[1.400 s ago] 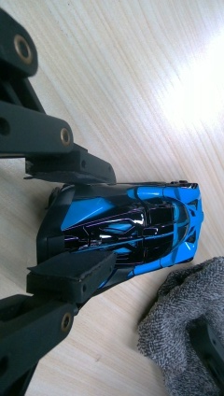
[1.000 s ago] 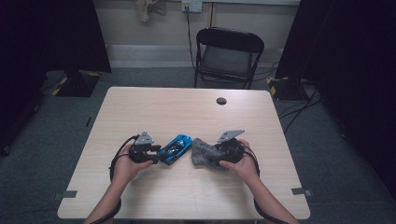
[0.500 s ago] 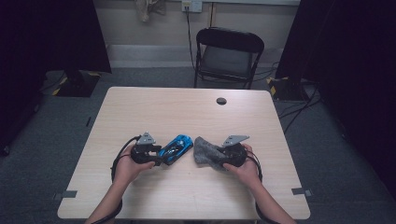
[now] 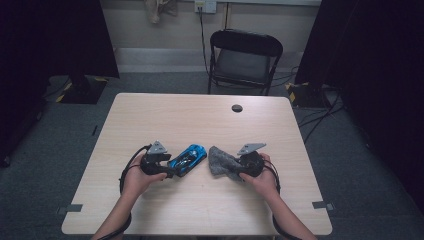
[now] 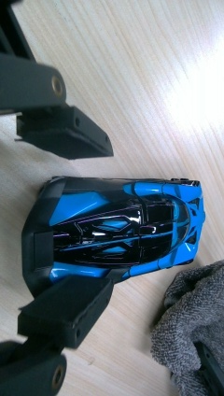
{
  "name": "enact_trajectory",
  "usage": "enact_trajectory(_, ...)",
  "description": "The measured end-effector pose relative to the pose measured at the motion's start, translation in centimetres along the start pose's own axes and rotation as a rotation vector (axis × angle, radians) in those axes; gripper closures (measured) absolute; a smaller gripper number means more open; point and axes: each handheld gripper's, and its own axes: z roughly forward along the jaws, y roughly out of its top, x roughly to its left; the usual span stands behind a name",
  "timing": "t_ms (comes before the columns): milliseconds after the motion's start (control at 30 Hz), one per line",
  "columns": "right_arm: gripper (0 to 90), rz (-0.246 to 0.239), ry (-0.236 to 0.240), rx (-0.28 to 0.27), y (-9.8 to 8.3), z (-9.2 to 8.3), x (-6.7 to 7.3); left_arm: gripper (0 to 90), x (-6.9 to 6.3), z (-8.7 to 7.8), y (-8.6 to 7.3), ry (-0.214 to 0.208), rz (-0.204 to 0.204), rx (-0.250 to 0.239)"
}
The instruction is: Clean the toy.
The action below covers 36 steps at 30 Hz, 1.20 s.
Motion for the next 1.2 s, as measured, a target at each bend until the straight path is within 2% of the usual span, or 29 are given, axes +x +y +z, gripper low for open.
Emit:
enact_trajectory(100, 66.0, 0.005, 0.001, 0.003, 0.0, 0.0, -0.1, 24.5, -0.2, 0.1, 0.2, 0.001, 0.001, -0.003)
enact_trajectory(300, 70.9, 0.012, -0.001, 0.001, 0.1, -0.1, -0.1, 21.5, -0.5, -0.5, 0.9, -0.004, 0.006, -0.028)
enact_trajectory(433, 72.4, 0.015, 0.014, 0.002, 0.2, -0.2, -0.2, 19.9, -1.1, -1.1, 1.9, -0.025, 0.036, -0.051)
enact_trajectory(533, 72.5, -0.028, 0.033, 0.009, 0.4, -0.6, 0.0, 18.5, -2.0, -1.1, 2.7, -0.045, 0.059, -0.065)
enact_trajectory(667, 72.5, -0.088, 0.086, 0.02, 0.6, -0.9, 1.0, 17.5, -4.1, -0.7, 4.0, -0.102, 0.11, -0.081)
enact_trajectory(767, 72.5, -0.126, 0.124, 0.025, 0.5, -1.0, 1.9, 17.4, -5.8, 0.1, 4.8, -0.146, 0.144, -0.095)
enact_trajectory(900, 72.5, -0.17, 0.184, 0.023, 0.2, -1.0, 2.7, 17.4, -8.0, 1.4, 5.6, -0.201, 0.203, -0.08)
enact_trajectory(1033, 72.4, -0.222, 0.257, 0.011, 0.3, -1.2, 3.6, 17.5, -9.4, 2.6, 5.8, -0.235, 0.221, -0.063)
enact_trajectory(1167, 69.3, -0.254, 0.277, 0.008, 0.6, -1.1, 3.9, 18.2, -10.1, 3.9, 5.3, -0.26, 0.226, -0.028)
enact_trajectory(1200, 65.1, -0.251, 0.273, 0.005, 0.5, -1.0, 4.0, 18.2, -10.2, 4.1, 5.2, -0.266, 0.22, -0.029)
